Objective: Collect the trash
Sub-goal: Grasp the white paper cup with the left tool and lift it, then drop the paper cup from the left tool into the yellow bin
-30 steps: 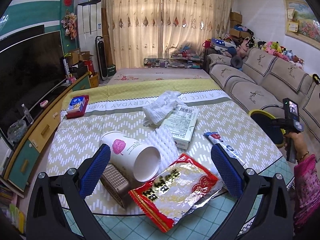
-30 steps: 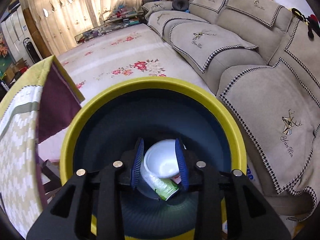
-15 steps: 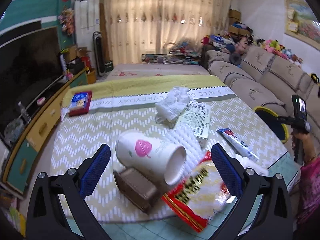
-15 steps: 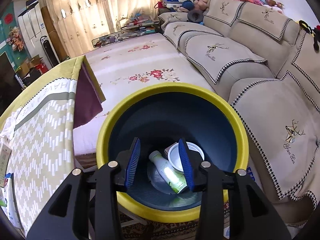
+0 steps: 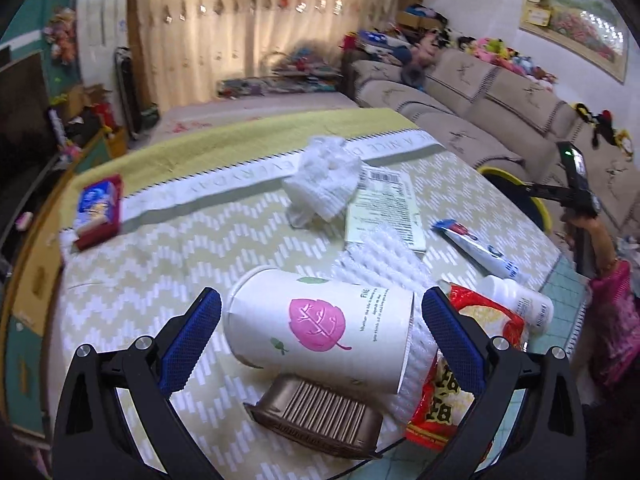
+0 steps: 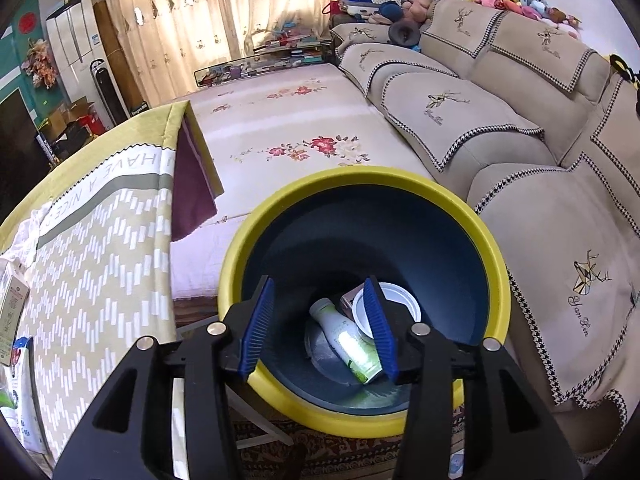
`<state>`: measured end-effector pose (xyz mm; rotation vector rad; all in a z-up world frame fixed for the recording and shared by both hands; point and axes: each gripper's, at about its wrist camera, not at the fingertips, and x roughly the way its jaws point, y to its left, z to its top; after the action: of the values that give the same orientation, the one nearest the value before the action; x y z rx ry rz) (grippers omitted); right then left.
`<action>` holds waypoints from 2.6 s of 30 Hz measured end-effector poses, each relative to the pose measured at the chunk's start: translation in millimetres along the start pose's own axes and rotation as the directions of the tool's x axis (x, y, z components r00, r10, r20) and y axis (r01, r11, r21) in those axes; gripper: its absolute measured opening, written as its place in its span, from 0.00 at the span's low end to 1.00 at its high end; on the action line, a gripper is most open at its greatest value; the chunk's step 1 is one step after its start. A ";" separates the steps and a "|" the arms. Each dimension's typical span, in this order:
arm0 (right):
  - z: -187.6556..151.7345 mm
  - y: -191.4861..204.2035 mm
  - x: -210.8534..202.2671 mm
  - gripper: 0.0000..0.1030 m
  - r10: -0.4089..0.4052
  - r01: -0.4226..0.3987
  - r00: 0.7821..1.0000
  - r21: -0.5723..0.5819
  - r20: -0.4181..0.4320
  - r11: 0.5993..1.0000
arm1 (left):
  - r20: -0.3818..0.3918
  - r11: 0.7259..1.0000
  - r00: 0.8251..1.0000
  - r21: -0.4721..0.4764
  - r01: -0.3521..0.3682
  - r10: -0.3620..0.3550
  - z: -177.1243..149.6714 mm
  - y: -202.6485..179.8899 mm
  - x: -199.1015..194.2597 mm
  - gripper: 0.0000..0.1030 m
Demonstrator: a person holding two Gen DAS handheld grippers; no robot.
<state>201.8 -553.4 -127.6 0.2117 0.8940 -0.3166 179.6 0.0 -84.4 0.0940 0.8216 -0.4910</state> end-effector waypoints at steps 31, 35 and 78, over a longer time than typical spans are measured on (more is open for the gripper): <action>-29.5 -46.7 -83.5 0.44 -0.006 -0.002 0.986 0.042 0.169 0.999 | 0.063 0.980 0.985 0.125 0.152 -0.161 92.1 -153.8 -5.5 0.85; -39.4 -72.1 -95.4 0.44 -0.028 0.013 0.981 0.077 0.191 0.997 | 0.006 0.958 0.966 0.134 0.255 -0.258 111.1 -211.2 35.0 0.85; -80.6 -66.3 -90.5 0.52 0.085 -0.090 0.989 0.038 0.122 0.995 | 0.099 0.989 0.986 0.070 0.130 -0.136 156.7 -284.8 56.6 0.95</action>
<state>66.6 -573.8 -108.5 0.2683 0.7573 -0.2646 189.3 -315.3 12.1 0.0721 0.7134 -0.6431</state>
